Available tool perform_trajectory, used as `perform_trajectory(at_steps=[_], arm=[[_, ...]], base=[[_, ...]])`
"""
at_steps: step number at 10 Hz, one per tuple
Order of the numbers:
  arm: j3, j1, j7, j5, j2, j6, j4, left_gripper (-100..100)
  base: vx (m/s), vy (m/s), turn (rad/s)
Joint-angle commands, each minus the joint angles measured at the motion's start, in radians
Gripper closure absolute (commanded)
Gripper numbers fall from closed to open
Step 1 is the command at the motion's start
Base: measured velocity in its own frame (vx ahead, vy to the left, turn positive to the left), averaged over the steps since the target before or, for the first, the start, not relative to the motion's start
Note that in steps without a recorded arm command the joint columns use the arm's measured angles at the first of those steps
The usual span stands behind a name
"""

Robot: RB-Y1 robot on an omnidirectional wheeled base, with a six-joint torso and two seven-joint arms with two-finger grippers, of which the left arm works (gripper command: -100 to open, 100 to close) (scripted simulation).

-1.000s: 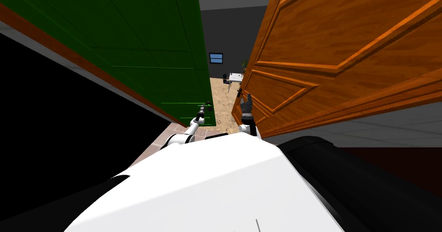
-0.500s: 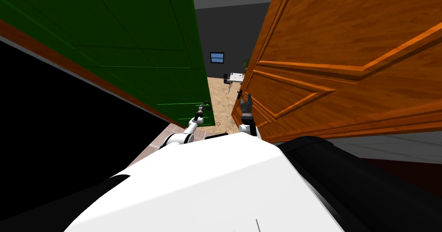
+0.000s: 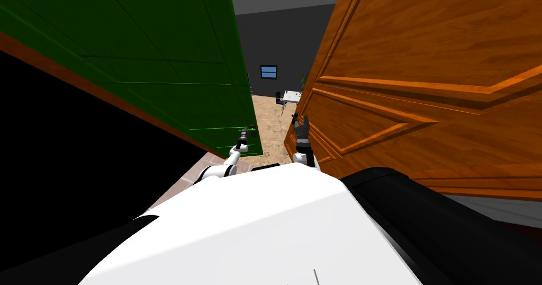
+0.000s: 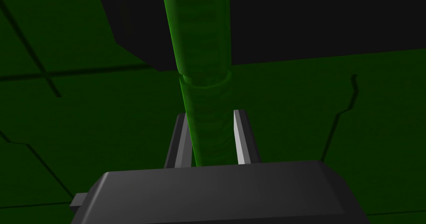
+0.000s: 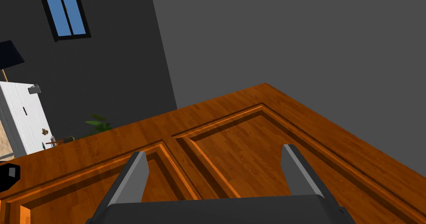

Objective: Push the door open

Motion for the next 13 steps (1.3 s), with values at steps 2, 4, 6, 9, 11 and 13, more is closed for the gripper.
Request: perform_trajectory(at_steps=[2,4,6,9,11,13], arm=[[0.033,0.004,-0.011,0.012,0.021,0.004,-0.015,100],[0.045,0.006,-0.015,0.016,0.024,0.004,-0.015,100],[0.066,0.008,-0.022,0.024,0.031,0.005,-0.014,100],[0.088,0.011,-0.029,0.032,0.036,0.005,-0.013,100],[0.091,0.014,-0.028,0.033,0.040,0.003,-0.005,100],[0.132,0.004,-0.070,0.045,0.039,-0.008,0.001,100]], base=[[0.156,-0.152,0.068],[0.132,-0.115,0.072],[0.143,-0.124,0.059],[0.141,-0.160,0.075],[0.114,-0.065,0.040],[0.152,-0.001,0.055]])
